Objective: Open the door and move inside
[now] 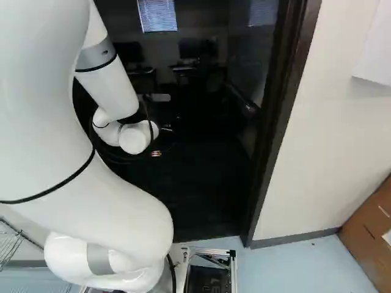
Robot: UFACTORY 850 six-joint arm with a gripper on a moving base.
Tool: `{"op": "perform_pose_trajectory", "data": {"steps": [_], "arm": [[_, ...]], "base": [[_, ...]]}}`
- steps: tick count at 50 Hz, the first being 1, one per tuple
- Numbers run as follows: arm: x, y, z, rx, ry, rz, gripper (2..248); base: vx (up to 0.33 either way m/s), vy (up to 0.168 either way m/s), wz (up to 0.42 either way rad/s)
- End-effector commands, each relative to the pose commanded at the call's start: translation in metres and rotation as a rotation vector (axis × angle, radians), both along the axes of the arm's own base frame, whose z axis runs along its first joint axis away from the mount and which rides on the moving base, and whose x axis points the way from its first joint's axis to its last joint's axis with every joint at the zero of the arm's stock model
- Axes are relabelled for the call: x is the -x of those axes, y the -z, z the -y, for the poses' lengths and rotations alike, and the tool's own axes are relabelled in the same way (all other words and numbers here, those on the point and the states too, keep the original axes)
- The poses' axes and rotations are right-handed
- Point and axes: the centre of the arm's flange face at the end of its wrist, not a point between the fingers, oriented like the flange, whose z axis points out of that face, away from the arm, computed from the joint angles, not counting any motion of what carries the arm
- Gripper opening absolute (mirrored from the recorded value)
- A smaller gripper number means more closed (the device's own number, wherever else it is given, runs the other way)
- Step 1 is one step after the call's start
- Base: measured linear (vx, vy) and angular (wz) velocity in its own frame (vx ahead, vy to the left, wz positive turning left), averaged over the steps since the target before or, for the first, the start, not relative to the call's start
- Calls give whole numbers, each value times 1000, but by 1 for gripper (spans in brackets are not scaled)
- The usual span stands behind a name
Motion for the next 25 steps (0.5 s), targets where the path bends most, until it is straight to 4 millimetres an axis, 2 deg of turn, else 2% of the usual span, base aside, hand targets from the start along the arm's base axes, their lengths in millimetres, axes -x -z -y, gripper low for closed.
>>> {"op": "perform_pose_trajectory", "data": {"steps": [17, 25], "arm": [[0, 0, 0, 0, 0, 0, 247], [0, 0, 0, 0, 0, 0, 247]], "base": [[76, 47, 245], [114, 17, 67]]}}
